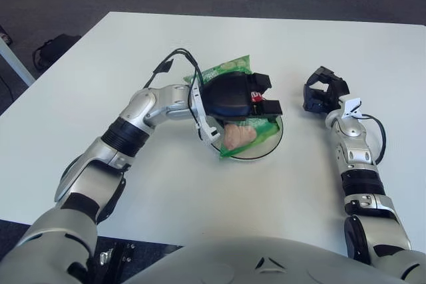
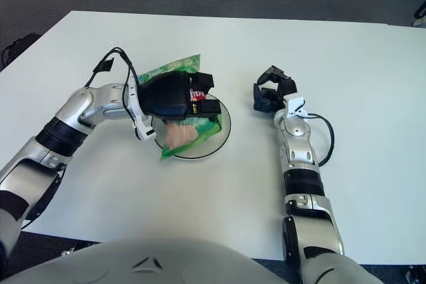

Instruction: Put the snack into the plate.

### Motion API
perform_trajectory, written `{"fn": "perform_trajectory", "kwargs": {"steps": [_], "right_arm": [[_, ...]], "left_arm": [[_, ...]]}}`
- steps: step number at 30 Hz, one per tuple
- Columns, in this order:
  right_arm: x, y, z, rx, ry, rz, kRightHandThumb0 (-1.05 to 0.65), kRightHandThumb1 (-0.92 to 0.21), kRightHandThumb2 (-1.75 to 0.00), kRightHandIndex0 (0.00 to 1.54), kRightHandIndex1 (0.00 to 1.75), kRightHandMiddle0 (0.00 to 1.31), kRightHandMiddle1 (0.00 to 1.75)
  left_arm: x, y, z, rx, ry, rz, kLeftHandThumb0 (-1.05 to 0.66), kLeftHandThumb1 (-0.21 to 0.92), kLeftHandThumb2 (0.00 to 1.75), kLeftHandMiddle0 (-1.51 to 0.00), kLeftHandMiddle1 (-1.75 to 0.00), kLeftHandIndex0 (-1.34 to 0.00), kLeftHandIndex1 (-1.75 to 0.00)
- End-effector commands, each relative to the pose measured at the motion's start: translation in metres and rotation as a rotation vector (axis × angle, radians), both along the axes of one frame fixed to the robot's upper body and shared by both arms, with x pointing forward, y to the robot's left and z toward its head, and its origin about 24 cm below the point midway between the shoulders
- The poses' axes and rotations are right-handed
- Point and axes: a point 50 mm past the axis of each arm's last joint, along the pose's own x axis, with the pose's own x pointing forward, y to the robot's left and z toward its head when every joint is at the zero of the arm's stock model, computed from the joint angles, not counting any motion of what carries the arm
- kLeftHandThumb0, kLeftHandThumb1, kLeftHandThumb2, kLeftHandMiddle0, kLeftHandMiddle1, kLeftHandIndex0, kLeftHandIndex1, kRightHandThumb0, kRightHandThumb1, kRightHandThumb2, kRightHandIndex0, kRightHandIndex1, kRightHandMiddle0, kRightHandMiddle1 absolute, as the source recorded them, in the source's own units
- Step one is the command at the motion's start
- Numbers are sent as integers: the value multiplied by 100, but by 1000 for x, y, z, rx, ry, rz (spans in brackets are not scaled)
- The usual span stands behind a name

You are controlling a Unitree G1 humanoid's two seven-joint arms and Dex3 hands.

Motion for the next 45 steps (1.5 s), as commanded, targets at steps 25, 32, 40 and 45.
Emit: {"fn": "perform_trajectory", "kwargs": {"steps": [25, 32, 40, 45], "right_arm": [[-17, 0, -34, 9, 199, -5, -48, -33, -130, 130, 175, 60, 175], [-15, -2, -36, 8, 213, -43, -49, -31, -133, 130, 175, 62, 175], [-13, -3, -38, -18, 234, -59, -49, -29, -134, 128, 175, 63, 175], [-13, -4, -39, -14, 231, -54, -50, -29, -135, 126, 175, 64, 175]], "left_arm": [[6, 3, 8, 227, 1, -104, -100, 92, 73, 0, -19, 0, -5], [10, 5, 23, 120, -25, -125, -103, 92, 69, 0, -5, 0, 0], [19, 17, 41, -22, 56, -96, -101, 92, 67, -2, -5, 0, 0], [25, 23, 48, -55, 188, -54, -98, 92, 61, -5, -6, 0, 0]]}}
